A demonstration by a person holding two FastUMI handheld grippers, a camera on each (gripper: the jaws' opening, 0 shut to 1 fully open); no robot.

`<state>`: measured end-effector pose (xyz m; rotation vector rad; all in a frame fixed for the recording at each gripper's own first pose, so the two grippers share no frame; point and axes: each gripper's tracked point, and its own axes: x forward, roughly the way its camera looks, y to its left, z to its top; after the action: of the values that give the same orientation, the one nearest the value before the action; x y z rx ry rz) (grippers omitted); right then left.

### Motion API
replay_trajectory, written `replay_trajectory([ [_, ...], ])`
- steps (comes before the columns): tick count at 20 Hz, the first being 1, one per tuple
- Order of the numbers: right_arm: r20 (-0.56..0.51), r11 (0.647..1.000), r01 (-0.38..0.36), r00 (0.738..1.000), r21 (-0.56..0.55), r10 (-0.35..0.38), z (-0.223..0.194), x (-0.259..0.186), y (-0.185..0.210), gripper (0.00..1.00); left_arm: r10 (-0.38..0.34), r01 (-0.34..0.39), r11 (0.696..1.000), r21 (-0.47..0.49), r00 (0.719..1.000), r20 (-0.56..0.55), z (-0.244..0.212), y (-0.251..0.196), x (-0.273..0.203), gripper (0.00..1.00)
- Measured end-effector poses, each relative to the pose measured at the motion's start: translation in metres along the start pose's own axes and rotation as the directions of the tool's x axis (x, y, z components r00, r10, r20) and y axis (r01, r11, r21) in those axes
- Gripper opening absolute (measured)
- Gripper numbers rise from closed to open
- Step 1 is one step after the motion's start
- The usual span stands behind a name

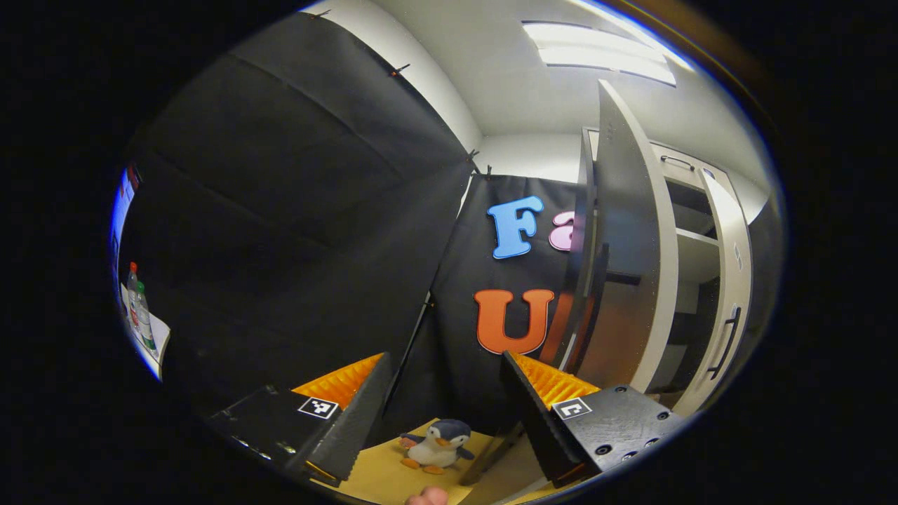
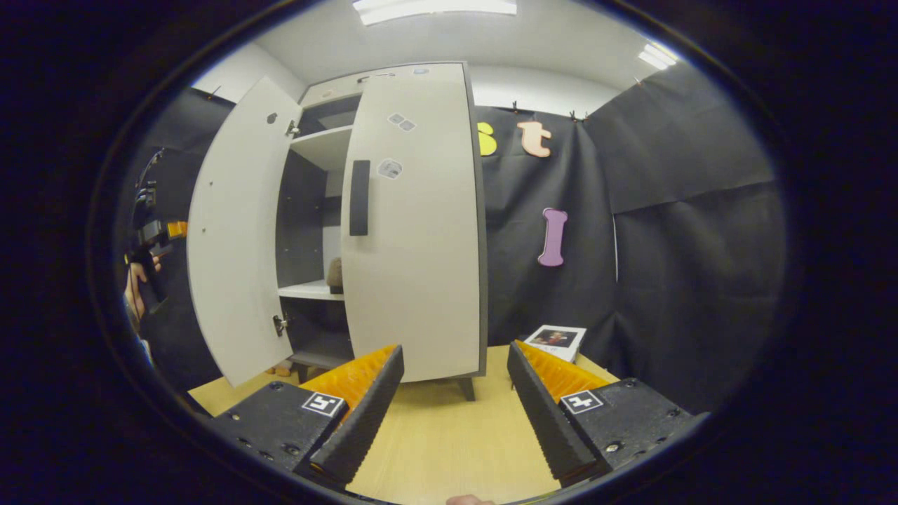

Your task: Grab one shoe with the right hand and put it into the shoe cabinet, grab the other shoe with the left hand and put it into the shoe cabinet; then close the right door with the right hand and the left door with the left hand.

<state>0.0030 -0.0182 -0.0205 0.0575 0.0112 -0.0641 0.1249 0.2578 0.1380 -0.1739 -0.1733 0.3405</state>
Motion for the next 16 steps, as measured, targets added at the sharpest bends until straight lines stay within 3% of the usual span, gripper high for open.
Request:
replay_trajectory([
  [3,-0.003,1.0,-0.001,1.0,-0.002,0.001,0.001,0.004,0.002,0.97,0.012,-0.013,0.999,0.038,1.0,0.013,-0.003,-0.003,-0.001,0.99],
  [4,-0.003,1.0,-0.002,1.0,-0.002,0.002,0.002,0.006,0.003,0.97,0.015,-0.015,0.999,0.029,1.0,0.017,-0.003,-0.006,0.0,0.94],
  [10,-0.015,0.999,-0.051,0.999,-0.002,0.05,-0.004,0.01,0.022,0.97,-0.031,0.031,1.0,-0.006,0.999,-0.029,-0.008,-0.017,-0.004,0.94],
  [16,-0.009,0.999,-0.045,0.999,-0.022,0.045,-0.005,0.004,0.018,0.97,-0.108,0.105,0.993,-0.058,0.993,-0.047,-0.015,-0.051,-0.014,0.94],
])
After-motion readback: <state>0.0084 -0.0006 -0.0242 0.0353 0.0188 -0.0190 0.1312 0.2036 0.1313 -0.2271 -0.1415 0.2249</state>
